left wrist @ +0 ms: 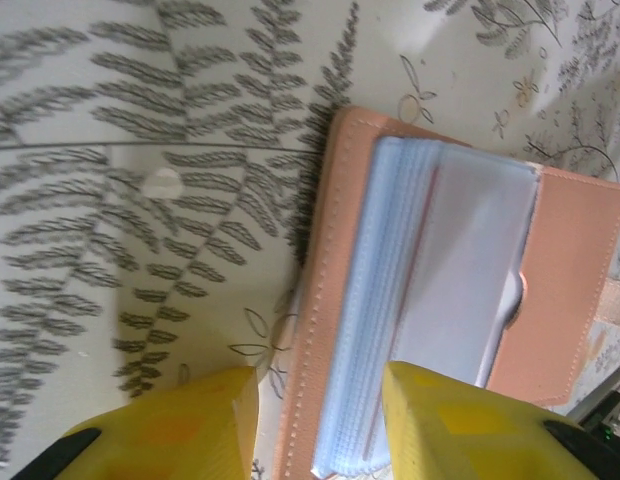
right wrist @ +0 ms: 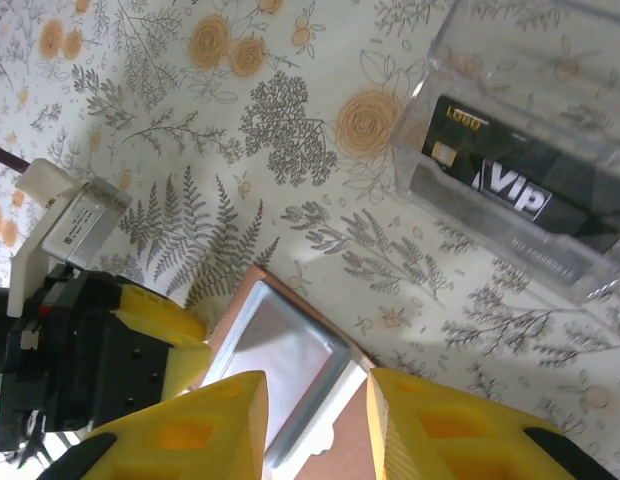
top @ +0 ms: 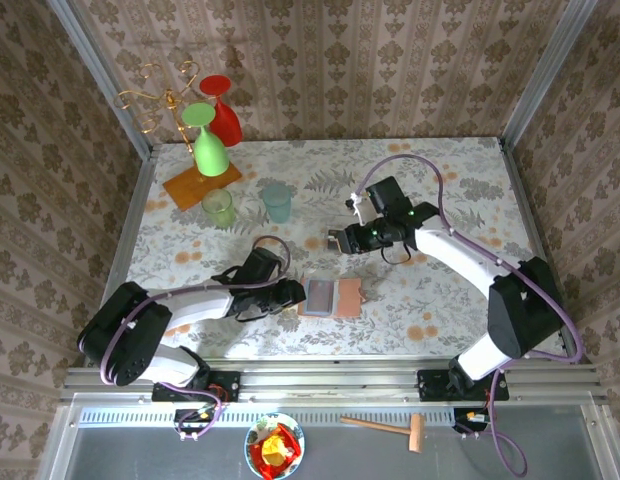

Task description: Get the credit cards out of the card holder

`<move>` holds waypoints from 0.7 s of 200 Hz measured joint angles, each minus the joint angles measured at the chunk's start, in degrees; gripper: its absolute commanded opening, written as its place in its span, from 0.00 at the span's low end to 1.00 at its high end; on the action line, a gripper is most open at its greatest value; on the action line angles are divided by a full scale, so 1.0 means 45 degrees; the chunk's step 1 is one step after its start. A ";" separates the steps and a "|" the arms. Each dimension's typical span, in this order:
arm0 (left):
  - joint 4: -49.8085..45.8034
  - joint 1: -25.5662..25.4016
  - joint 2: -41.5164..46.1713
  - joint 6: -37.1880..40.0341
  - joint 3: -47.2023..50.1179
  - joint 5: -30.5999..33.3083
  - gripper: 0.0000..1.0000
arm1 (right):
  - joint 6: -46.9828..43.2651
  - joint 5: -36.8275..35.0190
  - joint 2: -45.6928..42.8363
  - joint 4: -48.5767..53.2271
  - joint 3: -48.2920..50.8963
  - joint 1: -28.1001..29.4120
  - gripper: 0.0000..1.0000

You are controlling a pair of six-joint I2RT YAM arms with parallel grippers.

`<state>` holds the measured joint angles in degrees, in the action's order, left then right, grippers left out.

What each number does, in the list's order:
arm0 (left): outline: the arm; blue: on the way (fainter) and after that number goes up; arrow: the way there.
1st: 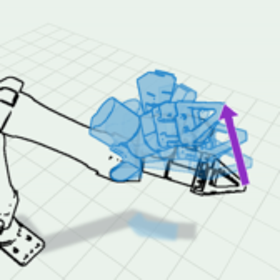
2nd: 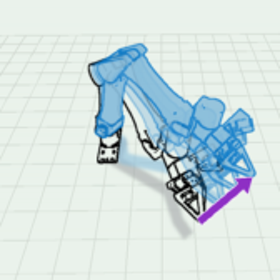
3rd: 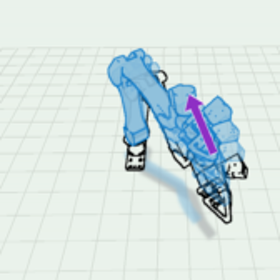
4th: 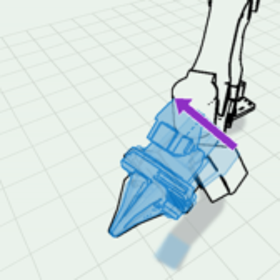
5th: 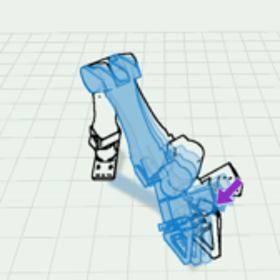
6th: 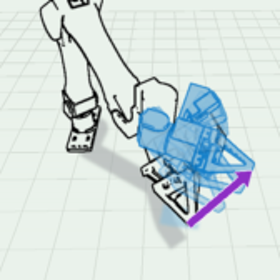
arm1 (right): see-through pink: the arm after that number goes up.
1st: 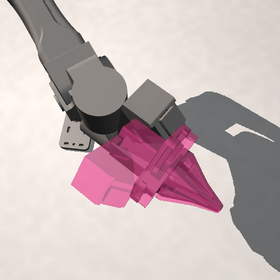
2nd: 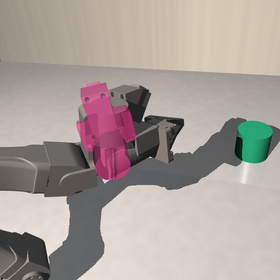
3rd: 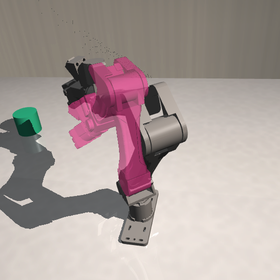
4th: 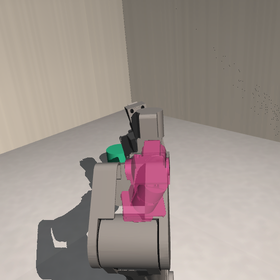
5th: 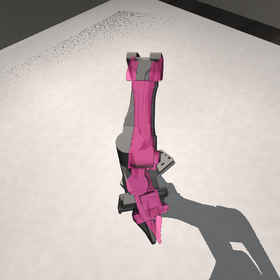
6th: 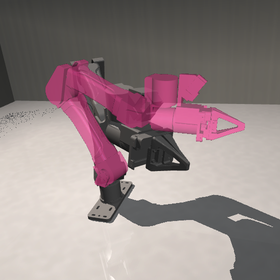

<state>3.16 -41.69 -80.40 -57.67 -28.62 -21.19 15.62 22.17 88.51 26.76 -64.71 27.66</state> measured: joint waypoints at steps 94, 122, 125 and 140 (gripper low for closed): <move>0.0408 -0.0554 0.0029 -0.0529 0.0000 0.0141 0.36 | 0.3978 -0.0491 -0.0670 -0.0874 0.1520 0.1588 0.29; 0.0359 -0.0549 0.0359 -0.0578 0.0000 0.0374 0.30 | 0.5022 -0.0447 -0.0670 -0.0879 0.1564 0.1923 0.28; 0.0359 -0.0549 0.0374 -0.0588 0.0000 0.0389 0.29 | 0.5139 -0.0427 -0.0670 -0.0899 0.1569 0.1967 0.28; 0.0359 -0.0554 0.0403 -0.0607 0.0000 0.0389 0.26 | 0.5571 -0.0355 -0.0656 -0.1127 0.1681 0.2195 0.28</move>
<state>4.78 -44.18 -78.59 -60.40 -28.62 -19.44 40.69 20.58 85.56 21.69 -57.14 37.54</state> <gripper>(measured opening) 0.278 0.280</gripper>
